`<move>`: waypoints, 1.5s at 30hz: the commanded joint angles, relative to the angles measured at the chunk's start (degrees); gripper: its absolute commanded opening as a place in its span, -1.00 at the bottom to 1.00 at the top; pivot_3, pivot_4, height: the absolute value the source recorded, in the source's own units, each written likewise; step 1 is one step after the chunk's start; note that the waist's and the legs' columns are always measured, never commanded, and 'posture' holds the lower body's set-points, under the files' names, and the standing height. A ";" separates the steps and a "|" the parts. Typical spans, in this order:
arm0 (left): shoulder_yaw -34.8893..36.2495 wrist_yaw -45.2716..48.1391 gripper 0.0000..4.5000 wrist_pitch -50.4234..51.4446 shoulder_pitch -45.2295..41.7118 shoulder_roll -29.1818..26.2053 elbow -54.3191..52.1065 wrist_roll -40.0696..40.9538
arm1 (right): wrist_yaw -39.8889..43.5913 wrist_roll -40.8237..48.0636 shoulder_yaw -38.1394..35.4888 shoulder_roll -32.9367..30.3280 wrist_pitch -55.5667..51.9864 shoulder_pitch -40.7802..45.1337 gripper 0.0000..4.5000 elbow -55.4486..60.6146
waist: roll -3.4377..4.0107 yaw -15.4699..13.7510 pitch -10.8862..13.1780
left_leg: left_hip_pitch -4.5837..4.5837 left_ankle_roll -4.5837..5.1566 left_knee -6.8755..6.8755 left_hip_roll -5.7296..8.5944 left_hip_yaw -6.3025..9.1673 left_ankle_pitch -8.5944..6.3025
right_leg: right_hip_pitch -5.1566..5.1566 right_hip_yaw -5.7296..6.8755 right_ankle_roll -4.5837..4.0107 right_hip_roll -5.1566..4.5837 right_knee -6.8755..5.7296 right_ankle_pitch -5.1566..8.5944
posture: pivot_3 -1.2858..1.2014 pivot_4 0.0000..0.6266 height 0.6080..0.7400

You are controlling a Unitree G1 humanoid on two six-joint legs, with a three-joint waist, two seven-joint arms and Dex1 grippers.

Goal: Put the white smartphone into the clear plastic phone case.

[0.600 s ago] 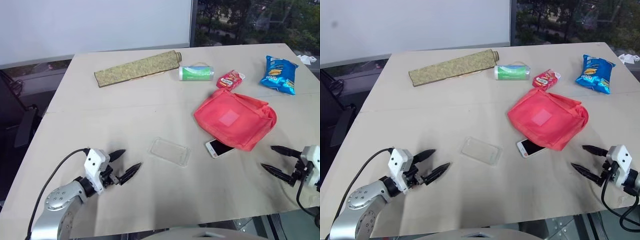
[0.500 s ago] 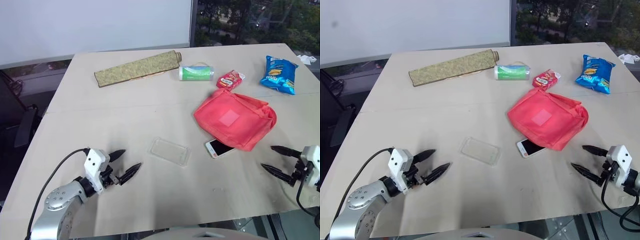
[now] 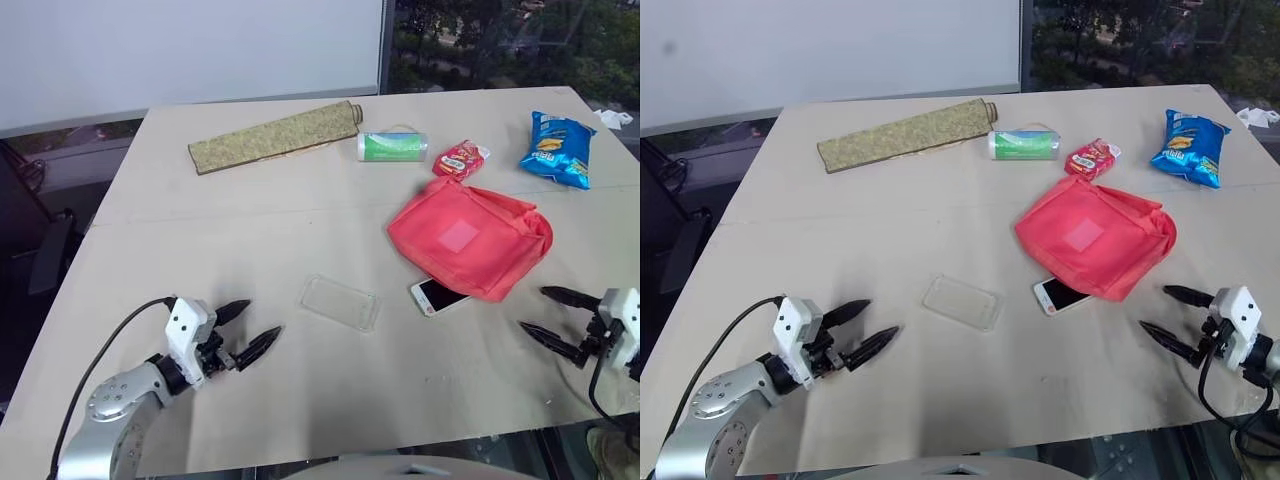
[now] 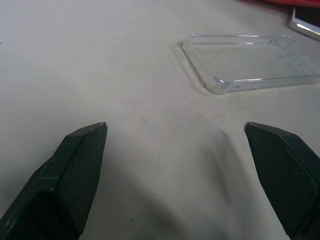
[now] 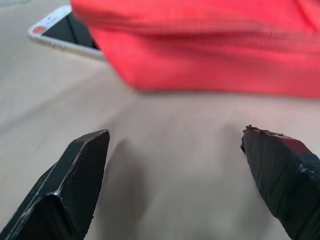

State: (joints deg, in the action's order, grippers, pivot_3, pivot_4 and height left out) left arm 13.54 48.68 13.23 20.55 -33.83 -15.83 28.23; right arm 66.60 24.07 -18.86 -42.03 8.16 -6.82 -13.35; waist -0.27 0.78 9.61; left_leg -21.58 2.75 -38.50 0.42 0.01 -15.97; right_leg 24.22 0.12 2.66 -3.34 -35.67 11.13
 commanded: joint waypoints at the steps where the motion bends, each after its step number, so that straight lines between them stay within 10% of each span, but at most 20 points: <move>1: -0.26 2.30 0.99 -0.50 1.43 -1.33 0.09 -0.56 | -3.44 -0.98 -0.11 -0.19 0.62 2.58 1.00 5.67 | 0.00 -0.02 0.00 | 0.00 0.00 0.00 0.00 0.00 0.00 | 0.00 0.00 0.00 0.01 0.00 0.00 | 0.03 -0.52 1.00; 37: -3.23 7.98 0.99 13.06 -17.83 -11.79 -18.67 11.01 | -10.61 -26.47 18.09 -9.76 25.63 22.00 1.00 -5.31 | -0.17 -0.20 0.11 | -0.09 -0.01 -0.07 -0.01 -0.03 0.01 | 0.10 -0.10 -0.26 0.26 -0.07 -0.16 | 0.03 -0.52 1.00; 45: -2.99 7.47 1.00 14.63 -17.98 -11.74 -19.95 11.68 | -10.18 -27.50 21.06 -10.31 28.96 25.28 -0.52 -9.42 | -0.19 -0.22 0.12 | -0.10 0.00 -0.07 0.04 -0.01 0.01 | 0.09 -0.12 -0.28 0.20 -0.06 -0.17 | 0.03 -0.52 1.00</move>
State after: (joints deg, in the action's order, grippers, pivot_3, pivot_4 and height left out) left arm 10.32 56.42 27.58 2.69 -45.10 -33.24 38.61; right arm 56.85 -3.57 2.39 -51.43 35.64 16.90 -22.95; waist -0.46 0.56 9.73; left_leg -21.67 2.74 -38.57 0.46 0.00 -15.95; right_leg 24.31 0.00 2.38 -3.14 -35.74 10.96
